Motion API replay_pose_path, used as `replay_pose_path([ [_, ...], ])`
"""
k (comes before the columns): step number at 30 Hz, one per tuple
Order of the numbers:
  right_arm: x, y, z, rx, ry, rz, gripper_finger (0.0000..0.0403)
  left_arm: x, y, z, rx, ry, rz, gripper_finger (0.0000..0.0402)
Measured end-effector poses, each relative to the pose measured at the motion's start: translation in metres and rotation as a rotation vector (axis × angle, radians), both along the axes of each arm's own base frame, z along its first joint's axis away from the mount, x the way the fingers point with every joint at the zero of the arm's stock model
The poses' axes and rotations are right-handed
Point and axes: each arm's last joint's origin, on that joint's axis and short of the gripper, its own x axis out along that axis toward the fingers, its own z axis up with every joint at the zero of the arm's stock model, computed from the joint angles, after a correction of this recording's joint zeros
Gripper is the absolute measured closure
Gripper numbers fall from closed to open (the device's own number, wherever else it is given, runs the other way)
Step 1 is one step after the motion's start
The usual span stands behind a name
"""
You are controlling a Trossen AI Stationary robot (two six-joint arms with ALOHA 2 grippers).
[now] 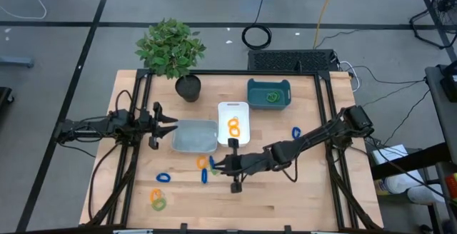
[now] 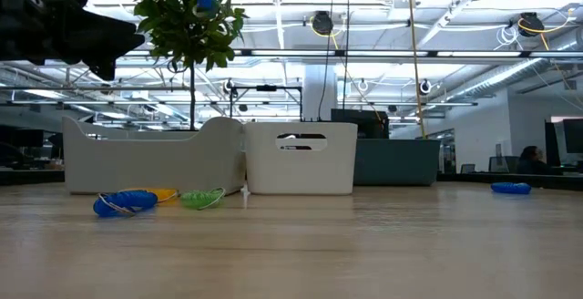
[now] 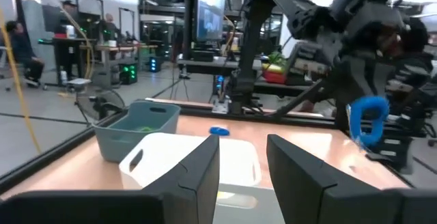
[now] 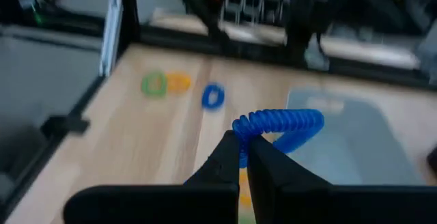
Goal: Sort spring keychains
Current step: Put the blue spring keychain into the gray bin
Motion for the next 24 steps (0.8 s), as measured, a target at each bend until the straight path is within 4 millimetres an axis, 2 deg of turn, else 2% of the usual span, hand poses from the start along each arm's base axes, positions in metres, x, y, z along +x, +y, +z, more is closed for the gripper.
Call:
replay_pose_path([
  [4,0.005,-0.008,0.006,-0.047,-0.088,0.007,0.0403,0.000,0.000,0.000,-0.046,0.000,-0.008,0.0270],
  [8,0.012,-0.020,0.012,-0.082,-0.155,0.070,0.0403,0.000,-0.003,0.002,-0.094,-0.004,-0.099,0.0263],
  [11,0.017,-0.031,0.018,-0.050,-0.216,0.180,0.0403,-0.001,-0.004,0.005,-0.145,-0.009,-0.160,0.0235],
  [16,0.021,-0.048,0.024,-0.038,-0.291,0.386,0.0403,-0.004,-0.007,0.015,-0.149,-0.040,-0.254,0.0164],
  [20,0.023,-0.058,0.031,-0.065,-0.374,0.480,0.0403,-0.007,-0.008,0.033,-0.142,-0.084,-0.289,0.0131],
  [24,0.024,-0.065,0.037,-0.142,-0.453,0.481,0.0403,-0.004,-0.008,0.054,-0.146,-0.068,-0.300,0.0129],
])
